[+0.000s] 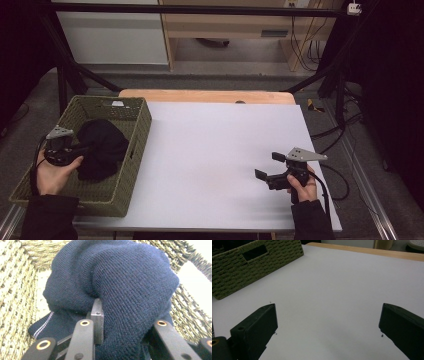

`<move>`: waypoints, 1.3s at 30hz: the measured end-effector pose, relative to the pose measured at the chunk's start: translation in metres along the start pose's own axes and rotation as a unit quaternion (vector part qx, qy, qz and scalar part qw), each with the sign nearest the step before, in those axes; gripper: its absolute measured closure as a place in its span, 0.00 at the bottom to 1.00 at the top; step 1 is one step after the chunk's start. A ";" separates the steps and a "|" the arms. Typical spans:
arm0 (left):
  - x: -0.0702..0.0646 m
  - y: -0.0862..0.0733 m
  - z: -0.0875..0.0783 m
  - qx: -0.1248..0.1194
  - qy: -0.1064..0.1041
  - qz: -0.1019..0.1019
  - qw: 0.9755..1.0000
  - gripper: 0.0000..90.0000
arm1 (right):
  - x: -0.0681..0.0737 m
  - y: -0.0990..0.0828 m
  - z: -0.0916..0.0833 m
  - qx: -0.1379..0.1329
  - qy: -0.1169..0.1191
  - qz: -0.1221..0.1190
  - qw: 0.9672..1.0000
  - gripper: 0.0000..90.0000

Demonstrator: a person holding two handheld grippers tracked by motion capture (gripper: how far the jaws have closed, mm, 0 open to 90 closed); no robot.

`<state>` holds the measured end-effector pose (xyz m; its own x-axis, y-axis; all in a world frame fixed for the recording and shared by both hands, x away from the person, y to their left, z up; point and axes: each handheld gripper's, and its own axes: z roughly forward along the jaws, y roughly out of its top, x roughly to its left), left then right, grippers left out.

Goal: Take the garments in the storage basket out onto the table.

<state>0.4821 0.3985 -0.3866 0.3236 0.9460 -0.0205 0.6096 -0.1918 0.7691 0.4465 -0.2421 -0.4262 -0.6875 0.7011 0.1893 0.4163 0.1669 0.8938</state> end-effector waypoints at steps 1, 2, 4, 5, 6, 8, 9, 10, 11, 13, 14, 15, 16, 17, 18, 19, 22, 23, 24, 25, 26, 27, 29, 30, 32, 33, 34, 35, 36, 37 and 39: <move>0.000 0.001 -0.001 -0.002 0.000 -0.001 1.000 0.75 | 0.000 0.000 0.000 -0.001 0.000 0.000 1.000 0.02; 0.000 0.001 -0.002 -0.006 -0.001 -0.002 1.000 0.76 | 0.000 0.000 0.000 0.000 0.000 0.001 1.000 0.02; 0.001 0.002 -0.005 -0.013 -0.002 -0.007 1.000 0.77 | 0.000 0.000 0.000 -0.002 0.000 0.002 1.000 0.02; 0.002 0.002 -0.006 -0.016 -0.002 -0.008 1.000 0.77 | 0.000 0.000 0.000 -0.002 0.000 0.002 1.000 0.02; 0.002 0.003 -0.007 -0.018 -0.002 -0.010 1.000 0.77 | 0.000 0.000 0.000 -0.002 0.000 0.002 1.000 0.02; 0.003 0.004 -0.009 -0.021 -0.001 -0.013 1.000 0.77 | 0.000 0.000 0.000 -0.002 -0.001 0.002 1.000 0.02; 0.004 0.004 -0.010 -0.023 -0.001 -0.015 1.000 0.78 | 0.000 0.000 0.000 -0.001 -0.001 0.002 1.000 0.02; 0.004 0.005 -0.011 -0.026 -0.002 -0.016 1.000 0.78 | 0.000 0.000 0.000 -0.001 -0.001 0.002 1.000 0.02; 0.004 0.005 -0.012 -0.026 -0.002 -0.016 1.000 0.78 | 0.000 0.000 0.000 -0.001 0.000 0.001 1.000 0.02; 0.004 0.006 -0.015 -0.032 -0.003 -0.018 0.999 0.78 | 0.000 0.000 0.000 0.000 0.000 0.001 1.000 0.02; 0.004 0.007 -0.017 -0.034 -0.003 -0.017 0.999 0.78 | 0.000 0.000 0.000 0.000 0.000 0.001 1.000 0.02; 0.004 0.009 -0.018 -0.035 -0.004 -0.018 0.999 0.78 | 0.000 0.000 0.000 0.000 -0.001 0.002 1.000 0.02; 0.004 0.010 -0.021 -0.038 -0.003 -0.018 0.999 0.78 | 0.000 0.000 0.000 -0.001 -0.001 0.001 1.000 0.02; 0.003 0.012 -0.023 -0.040 -0.003 -0.017 0.999 0.78 | 0.000 0.000 0.000 -0.001 -0.001 0.002 1.000 0.02; 0.003 0.013 -0.025 -0.043 -0.002 -0.015 0.999 0.78 | 0.000 0.000 0.000 -0.001 -0.002 0.001 1.000 0.02; 0.002 0.015 -0.027 -0.043 -0.001 -0.013 0.999 0.78 | 0.000 0.000 0.000 0.000 -0.002 0.001 1.000 0.02; 0.001 0.019 -0.034 -0.045 -0.001 -0.005 0.999 0.78 | -0.001 0.000 0.000 0.000 -0.002 0.002 1.000 0.02; 0.000 0.020 -0.036 -0.047 -0.002 -0.005 0.999 0.78 | -0.001 0.000 0.000 0.000 -0.003 0.002 1.000 0.02; 0.000 0.021 -0.037 -0.047 -0.001 -0.004 0.999 0.78 | 0.000 0.000 0.000 0.000 -0.002 0.001 1.000 0.02; 0.000 0.022 -0.039 -0.048 0.000 -0.004 0.999 0.78 | 0.000 0.000 0.000 0.000 -0.002 0.001 1.000 0.02; 0.000 0.022 -0.041 -0.050 0.000 -0.005 0.999 0.78 | -0.001 0.000 0.000 -0.001 -0.002 0.001 1.000 0.02; 0.000 0.023 -0.042 -0.051 -0.001 -0.005 0.999 0.78 | -0.001 0.000 0.000 -0.001 -0.002 0.002 1.000 0.02; 0.000 0.025 -0.045 -0.056 -0.001 -0.006 0.998 0.78 | -0.001 0.000 0.000 -0.001 -0.002 0.001 1.000 0.02; -0.001 0.026 -0.047 -0.058 -0.001 -0.006 0.998 0.78 | -0.001 0.000 0.000 -0.001 -0.002 0.001 1.000 0.02; -0.001 0.028 -0.051 -0.062 -0.001 -0.006 0.998 0.78 | -0.001 0.000 0.000 -0.001 -0.002 0.002 1.000 0.02; -0.001 0.029 -0.053 -0.064 0.001 -0.004 0.998 0.78 | -0.001 0.000 0.000 -0.001 -0.002 0.001 1.000 0.02; -0.002 0.031 -0.055 -0.067 0.002 -0.003 0.998 0.78 | -0.001 0.000 0.000 -0.001 -0.002 0.001 1.000 0.02; -0.002 0.032 -0.057 -0.069 0.002 -0.002 0.998 0.78 | -0.001 0.000 0.000 -0.001 -0.002 0.002 1.000 0.02; -0.002 0.034 -0.059 -0.070 0.002 -0.001 0.998 0.78 | -0.001 0.000 0.000 -0.001 -0.002 0.002 1.000 0.02; -0.003 0.035 -0.061 -0.073 0.002 -0.001 0.997 0.78 | -0.001 0.000 0.000 -0.001 -0.002 0.002 1.000 0.02; -0.004 0.037 -0.065 -0.078 0.002 0.001 0.997 0.78 | -0.001 0.000 0.000 -0.001 -0.002 0.002 1.000 0.02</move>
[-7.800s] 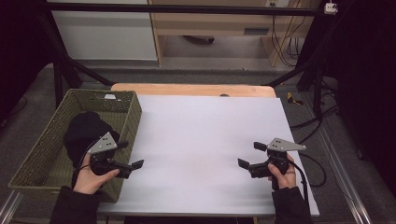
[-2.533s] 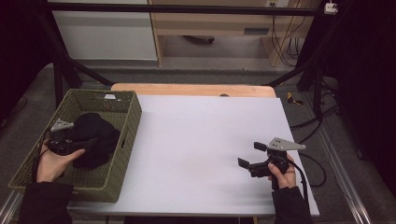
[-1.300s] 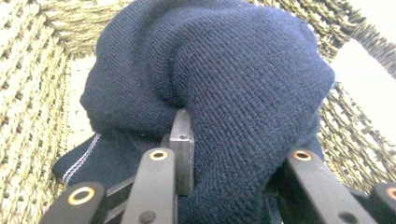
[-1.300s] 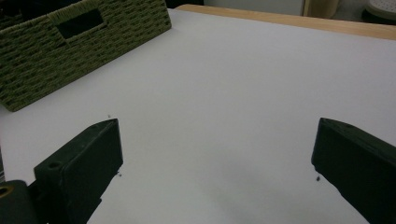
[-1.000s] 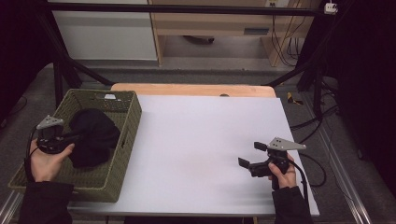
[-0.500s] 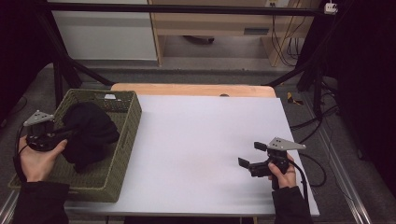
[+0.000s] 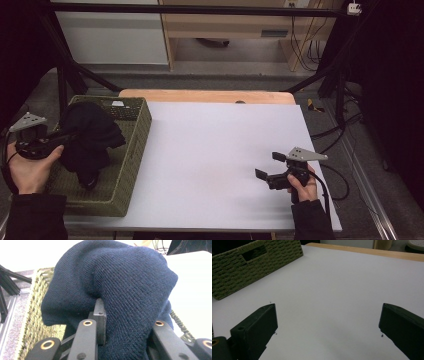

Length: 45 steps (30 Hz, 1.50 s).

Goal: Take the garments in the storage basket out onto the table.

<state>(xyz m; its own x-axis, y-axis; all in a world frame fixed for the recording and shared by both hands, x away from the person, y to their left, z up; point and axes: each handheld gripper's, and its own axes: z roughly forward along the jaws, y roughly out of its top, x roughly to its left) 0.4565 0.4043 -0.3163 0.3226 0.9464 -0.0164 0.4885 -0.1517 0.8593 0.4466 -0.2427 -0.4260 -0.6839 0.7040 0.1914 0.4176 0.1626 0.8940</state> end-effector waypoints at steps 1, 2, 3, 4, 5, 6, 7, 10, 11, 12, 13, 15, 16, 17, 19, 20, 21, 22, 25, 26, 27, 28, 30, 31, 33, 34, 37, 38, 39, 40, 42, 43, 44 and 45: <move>-0.001 0.002 -0.002 -0.002 -0.001 0.000 1.000 0.78 | 0.000 0.000 0.000 0.000 0.000 0.000 1.000 0.02; -0.002 0.004 -0.005 -0.005 -0.002 0.002 1.000 0.78 | 0.000 0.000 0.000 0.000 0.000 0.000 1.000 0.02; -0.002 0.004 -0.005 -0.005 -0.002 0.002 1.000 0.78 | 0.000 0.000 0.000 0.000 0.000 0.000 1.000 0.02; -0.002 0.006 -0.006 -0.007 -0.003 0.002 1.000 0.78 | 0.000 0.000 0.000 -0.001 0.001 0.001 1.000 0.02; -0.002 0.007 -0.007 -0.008 -0.003 0.003 1.000 0.78 | 0.000 0.000 0.000 -0.001 0.001 0.001 1.000 0.02; -0.003 0.009 -0.008 -0.009 -0.003 0.004 1.000 0.78 | 0.000 0.000 0.000 -0.001 0.001 0.001 1.000 0.02; -0.003 0.010 -0.008 -0.011 -0.002 0.005 1.000 0.78 | 0.000 0.000 0.000 -0.001 0.001 0.001 1.000 0.02; -0.005 0.015 -0.011 -0.014 -0.003 0.007 1.000 0.78 | 0.000 0.000 0.000 0.000 0.001 0.000 1.000 0.02; -0.006 0.016 -0.012 -0.015 -0.003 0.008 1.000 0.78 | 0.000 0.000 0.000 0.000 0.001 0.000 1.000 0.02; -0.007 0.018 -0.012 -0.017 -0.003 0.009 1.000 0.78 | 0.000 0.000 0.000 0.000 0.000 0.000 1.000 0.02; -0.008 0.019 -0.013 -0.018 -0.003 0.011 1.000 0.78 | 0.000 0.000 0.000 0.000 0.001 0.000 1.000 0.02; -0.010 0.022 -0.016 -0.022 -0.004 0.013 1.000 0.78 | 0.000 0.000 0.000 -0.001 0.000 0.001 1.000 0.02; -0.010 0.024 -0.017 -0.024 -0.006 0.013 1.000 0.78 | 0.000 0.000 -0.001 -0.001 0.001 0.001 1.000 0.02; -0.011 0.025 -0.018 -0.026 -0.007 0.014 1.000 0.78 | 0.000 0.000 -0.001 -0.002 0.001 0.001 1.000 0.02; -0.013 0.028 -0.020 -0.029 -0.008 0.017 0.999 0.78 | 0.000 0.000 0.000 -0.001 0.001 0.001 1.000 0.02; -0.014 0.030 -0.021 -0.031 -0.009 0.018 0.999 0.78 | 0.000 0.000 0.000 -0.001 0.001 0.001 1.000 0.02; -0.015 0.031 -0.022 -0.031 -0.009 0.020 0.999 0.78 | 0.000 0.000 0.000 -0.001 0.001 0.001 1.000 0.02; -0.016 0.032 -0.022 -0.033 -0.010 0.021 0.999 0.78 | 0.000 0.000 0.000 -0.001 0.001 0.001 1.000 0.02; -0.018 0.036 -0.025 -0.036 -0.010 0.024 0.999 0.78 | 0.000 0.000 0.000 -0.001 0.000 0.001 1.000 0.02; -0.018 0.037 -0.026 -0.036 -0.009 0.024 0.999 0.78 | 0.000 0.000 0.000 0.000 0.000 0.001 1.000 0.02; -0.019 0.039 -0.027 -0.038 -0.009 0.024 0.999 0.78 | 0.000 0.000 0.000 -0.001 0.000 0.001 1.000 0.02; -0.020 0.040 -0.028 -0.040 -0.009 0.024 0.999 0.78 | 0.000 0.000 0.000 0.000 0.000 0.000 1.000 0.02; -0.022 0.042 -0.030 -0.043 -0.011 0.027 0.999 0.78 | 0.000 0.000 0.000 0.000 0.000 0.000 1.000 0.02; -0.023 0.044 -0.030 -0.044 -0.012 0.028 0.999 0.78 | 0.000 0.000 0.000 0.000 0.000 0.000 1.000 0.02; -0.025 0.046 -0.032 -0.045 -0.015 0.030 0.998 0.78 | 0.000 0.000 0.000 0.001 0.000 0.000 1.000 0.02; -0.027 0.047 -0.032 -0.047 -0.017 0.030 0.998 0.78 | 0.000 0.000 0.000 0.001 0.000 0.000 1.000 0.02; -0.031 0.051 -0.034 -0.049 -0.021 0.034 0.998 0.78 | 0.000 0.000 0.000 0.001 -0.001 -0.001 1.000 0.02; -0.033 0.052 -0.034 -0.049 -0.022 0.036 0.998 0.78 | 0.000 0.000 0.000 0.001 -0.001 0.000 1.000 0.02; -0.034 0.053 -0.035 -0.049 -0.023 0.037 0.998 0.78 | 0.000 0.000 0.000 0.001 -0.001 -0.001 1.000 0.02; -0.036 0.054 -0.035 -0.049 -0.024 0.040 0.998 0.78 | 0.000 0.000 0.000 0.001 -0.001 0.000 1.000 0.02; -0.040 0.056 -0.037 -0.051 -0.025 0.043 0.997 0.78 | 0.000 0.000 0.000 0.001 -0.001 0.000 1.000 0.02; -0.041 0.057 -0.038 -0.052 -0.027 0.045 0.997 0.78 | 0.000 0.000 -0.001 -0.001 -0.001 0.001 1.000 0.02; -0.043 0.058 -0.040 -0.054 -0.028 0.047 0.997 0.78 | 0.000 0.000 -0.001 -0.001 -0.001 0.001 1.000 0.02; -0.044 0.060 -0.041 -0.056 -0.030 0.048 0.997 0.78 | 0.000 0.000 -0.001 0.000 -0.001 0.001 1.000 0.02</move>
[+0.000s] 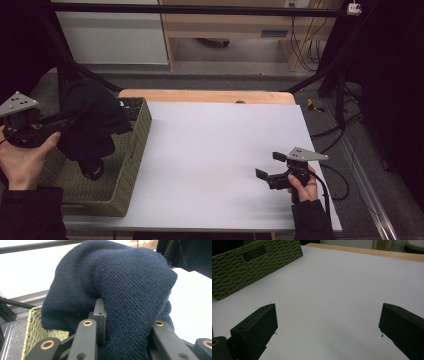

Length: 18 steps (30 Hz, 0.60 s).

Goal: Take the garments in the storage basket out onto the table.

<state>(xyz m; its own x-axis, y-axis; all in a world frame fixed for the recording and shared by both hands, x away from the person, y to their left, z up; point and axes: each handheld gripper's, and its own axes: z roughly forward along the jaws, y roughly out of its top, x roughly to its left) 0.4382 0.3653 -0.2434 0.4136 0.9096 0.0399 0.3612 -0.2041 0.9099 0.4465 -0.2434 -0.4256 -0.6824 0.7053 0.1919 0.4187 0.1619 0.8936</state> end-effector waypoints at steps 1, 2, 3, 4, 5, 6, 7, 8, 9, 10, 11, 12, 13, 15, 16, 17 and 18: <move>-0.001 0.001 -0.001 -0.002 -0.002 0.001 1.000 0.78 | 0.000 0.000 0.000 0.000 0.000 -0.001 1.000 0.02; -0.002 0.003 -0.001 -0.005 -0.004 0.001 1.000 0.78 | 0.000 0.000 0.001 0.001 0.000 -0.001 1.000 0.02; -0.003 0.005 -0.002 -0.006 -0.005 0.000 1.000 0.78 | 0.000 0.000 0.001 0.001 0.000 -0.001 1.000 0.02; -0.004 0.006 -0.002 -0.008 -0.006 0.000 1.000 0.78 | 0.000 -0.001 0.001 0.002 0.000 -0.001 1.000 0.02; -0.005 0.007 -0.002 -0.009 -0.008 0.001 1.000 0.78 | 0.000 -0.001 0.001 0.002 0.000 -0.001 1.000 0.02; -0.006 0.009 -0.002 -0.010 -0.010 0.001 1.000 0.78 | 0.000 -0.001 0.001 0.001 0.001 -0.001 1.000 0.02; -0.007 0.010 -0.001 -0.009 -0.011 0.003 1.000 0.78 | 0.000 0.000 0.000 0.001 0.000 -0.001 1.000 0.02; -0.009 0.011 -0.001 -0.010 -0.013 0.004 1.000 0.78 | 0.000 0.000 0.000 0.000 0.000 0.000 1.000 0.02; -0.010 0.012 -0.001 -0.011 -0.014 0.005 1.000 0.78 | 0.000 0.000 0.000 0.000 0.000 0.000 1.000 0.02; -0.011 0.013 -0.001 -0.012 -0.016 0.005 1.000 0.78 | 0.000 0.000 0.000 0.000 -0.001 0.000 1.000 0.02; -0.012 0.014 0.000 -0.014 -0.018 0.005 1.000 0.78 | 0.000 0.000 0.000 0.000 -0.001 0.000 1.000 0.02; -0.013 0.015 0.000 -0.014 -0.020 0.006 1.000 0.78 | 0.000 0.000 0.000 0.001 0.000 0.000 1.000 0.02; -0.014 0.017 0.000 -0.015 -0.021 0.007 1.000 0.78 | 0.000 0.000 0.000 0.001 0.000 -0.001 1.000 0.02; -0.019 0.020 0.000 -0.017 -0.025 0.012 0.999 0.78 | 0.000 0.000 0.001 0.001 -0.001 -0.001 1.000 0.02; -0.019 0.020 0.000 -0.017 -0.025 0.012 0.999 0.78 | 0.000 0.000 0.001 0.001 -0.001 -0.001 1.000 0.02; -0.020 0.022 0.000 -0.018 -0.027 0.014 0.999 0.78 | 0.000 0.000 0.001 0.001 -0.001 -0.001 1.000 0.02; -0.022 0.023 0.000 -0.019 -0.028 0.016 0.999 0.78 | 0.000 0.000 0.000 0.001 -0.001 -0.001 1.000 0.02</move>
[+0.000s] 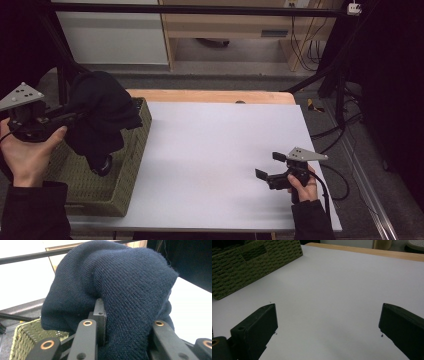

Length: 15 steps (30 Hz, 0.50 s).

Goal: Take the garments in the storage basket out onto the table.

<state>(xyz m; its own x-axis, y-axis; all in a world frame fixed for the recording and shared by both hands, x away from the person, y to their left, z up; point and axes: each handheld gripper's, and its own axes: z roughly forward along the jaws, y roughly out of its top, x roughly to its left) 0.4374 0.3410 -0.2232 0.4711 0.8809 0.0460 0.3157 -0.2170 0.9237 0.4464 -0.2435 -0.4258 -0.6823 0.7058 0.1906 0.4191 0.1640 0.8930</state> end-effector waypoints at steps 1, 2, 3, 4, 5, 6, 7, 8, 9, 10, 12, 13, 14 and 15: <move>-0.001 0.001 0.000 -0.002 -0.001 0.001 1.000 0.78 | 0.000 0.000 0.000 -0.001 0.000 0.001 1.000 0.02; -0.003 0.003 -0.001 -0.004 -0.003 0.002 1.000 0.78 | 0.000 0.000 0.000 -0.001 0.000 0.001 1.000 0.02; -0.004 0.005 -0.001 -0.005 -0.004 0.003 1.000 0.78 | 0.000 0.000 0.000 -0.001 0.000 0.001 1.000 0.02; -0.006 0.006 -0.001 -0.007 -0.006 0.004 1.000 0.78 | 0.000 0.000 0.000 -0.001 0.000 0.001 1.000 0.02; -0.007 0.008 -0.001 -0.008 -0.007 0.005 1.000 0.78 | 0.000 0.000 0.000 -0.001 0.000 0.001 1.000 0.02; -0.009 0.009 -0.001 -0.009 -0.009 0.007 1.000 0.78 | 0.000 0.000 0.000 -0.001 0.000 0.000 1.000 0.02; -0.011 0.010 -0.001 -0.010 -0.012 0.009 1.000 0.78 | 0.000 0.000 0.000 -0.001 0.000 0.000 1.000 0.02; -0.012 0.011 -0.001 -0.011 -0.015 0.009 1.000 0.78 | 0.000 0.000 0.000 -0.002 0.000 0.001 1.000 0.02; -0.014 0.012 -0.001 -0.012 -0.018 0.009 1.000 0.78 | 0.000 0.000 0.000 -0.002 0.000 0.001 1.000 0.02; -0.015 0.013 -0.001 -0.013 -0.020 0.010 1.000 0.78 | 0.000 0.000 0.000 -0.002 -0.001 0.000 1.000 0.02; -0.017 0.015 -0.001 -0.017 -0.026 0.010 0.999 0.78 | 0.000 0.000 0.000 -0.001 0.000 0.000 1.000 0.02; -0.019 0.016 -0.001 -0.019 -0.028 0.010 0.999 0.78 | 0.000 0.000 0.000 0.000 0.000 0.000 1.000 0.02; -0.020 0.018 0.000 -0.020 -0.030 0.012 0.999 0.78 | 0.000 0.000 0.000 0.000 0.000 0.000 1.000 0.02; -0.022 0.019 0.000 -0.020 -0.031 0.013 0.999 0.78 | 0.000 0.000 0.000 -0.001 0.000 0.000 1.000 0.02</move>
<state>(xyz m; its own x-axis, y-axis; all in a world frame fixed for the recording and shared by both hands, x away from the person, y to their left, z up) 0.4335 0.3178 -0.2069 0.5290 0.8473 0.0481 0.2705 -0.2220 0.9368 0.4464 -0.2434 -0.4257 -0.6821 0.7057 0.1914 0.4185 0.1621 0.8937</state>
